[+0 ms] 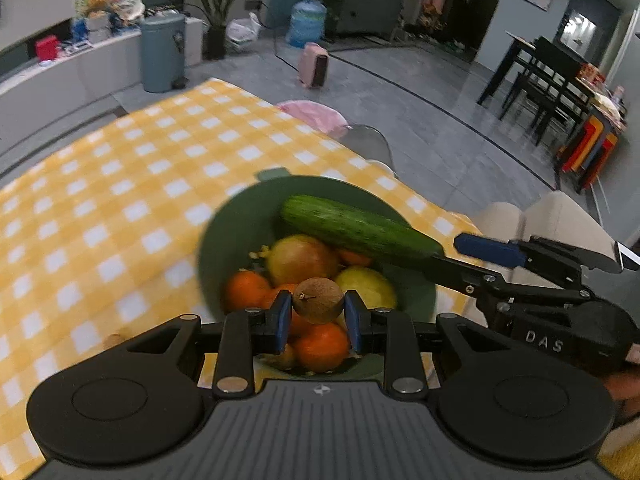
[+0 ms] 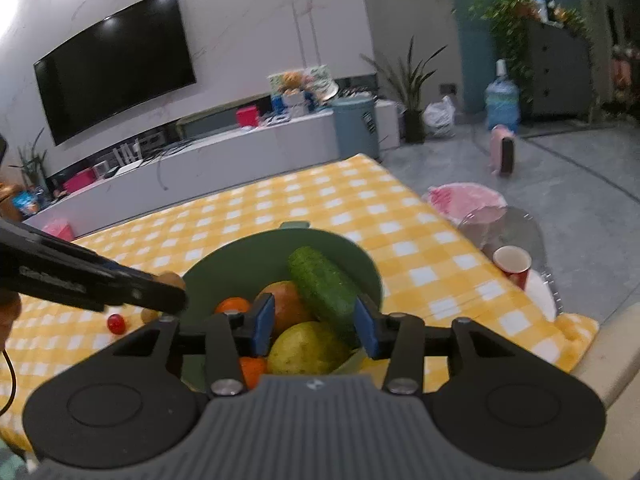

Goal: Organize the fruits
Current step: 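Lower the cucumber into the colander with the right tool while the left tool lowers the kiwi in, then open both tools to release cucumber and kiwi and withdraw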

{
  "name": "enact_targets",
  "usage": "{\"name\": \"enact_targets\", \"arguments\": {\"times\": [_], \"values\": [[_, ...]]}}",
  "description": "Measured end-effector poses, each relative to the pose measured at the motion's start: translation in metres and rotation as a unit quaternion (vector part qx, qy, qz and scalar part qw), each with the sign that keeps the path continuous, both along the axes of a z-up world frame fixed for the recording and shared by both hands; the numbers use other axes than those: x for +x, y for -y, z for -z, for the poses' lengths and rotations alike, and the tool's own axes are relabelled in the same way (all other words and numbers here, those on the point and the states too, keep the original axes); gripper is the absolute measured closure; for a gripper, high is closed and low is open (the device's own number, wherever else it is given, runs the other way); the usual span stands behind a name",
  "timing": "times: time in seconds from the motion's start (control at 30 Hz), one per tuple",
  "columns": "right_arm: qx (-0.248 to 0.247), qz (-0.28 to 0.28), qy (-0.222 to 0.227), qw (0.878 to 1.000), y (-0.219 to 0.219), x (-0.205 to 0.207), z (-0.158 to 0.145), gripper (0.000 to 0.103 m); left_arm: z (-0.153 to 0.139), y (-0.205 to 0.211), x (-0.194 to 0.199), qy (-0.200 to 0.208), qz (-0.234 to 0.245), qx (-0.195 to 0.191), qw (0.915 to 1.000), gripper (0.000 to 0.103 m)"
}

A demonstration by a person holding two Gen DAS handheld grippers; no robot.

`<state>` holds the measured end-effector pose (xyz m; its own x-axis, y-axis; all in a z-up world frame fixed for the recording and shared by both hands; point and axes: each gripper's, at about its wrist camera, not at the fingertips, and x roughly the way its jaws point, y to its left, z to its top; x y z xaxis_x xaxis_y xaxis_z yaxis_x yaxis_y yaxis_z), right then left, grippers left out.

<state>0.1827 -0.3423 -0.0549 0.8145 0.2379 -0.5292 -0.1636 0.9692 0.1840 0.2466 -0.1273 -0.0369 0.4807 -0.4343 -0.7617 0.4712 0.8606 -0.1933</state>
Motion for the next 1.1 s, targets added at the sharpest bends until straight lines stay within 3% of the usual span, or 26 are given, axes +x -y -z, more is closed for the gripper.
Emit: {"name": "enact_targets", "arguments": {"times": [0.07,0.3,0.67,0.83,1.1], "values": [[0.009,0.016,0.0,1.0,0.005,0.0,0.001,0.049,0.009,0.01,0.004,-0.001,0.016,0.001,0.9999,0.072],[0.037,0.015,-0.021,0.999,0.015,0.009,0.012,0.049,0.035,0.036,0.009,0.003,0.049,0.064,0.9967,0.072],[0.045,0.014,-0.048,0.998,0.015,0.023,0.024,0.049,0.043,0.05,0.008,0.018,0.077,0.1,0.9919,0.071],[0.041,0.011,-0.051,0.998,0.015,0.026,0.026,0.049,0.044,0.05,0.003,0.027,0.067,0.1,0.9924,0.069],[0.033,0.011,-0.048,0.998,0.013,0.025,0.025,0.048,0.035,0.042,-0.007,0.038,0.053,0.09,0.9938,0.05]]}}
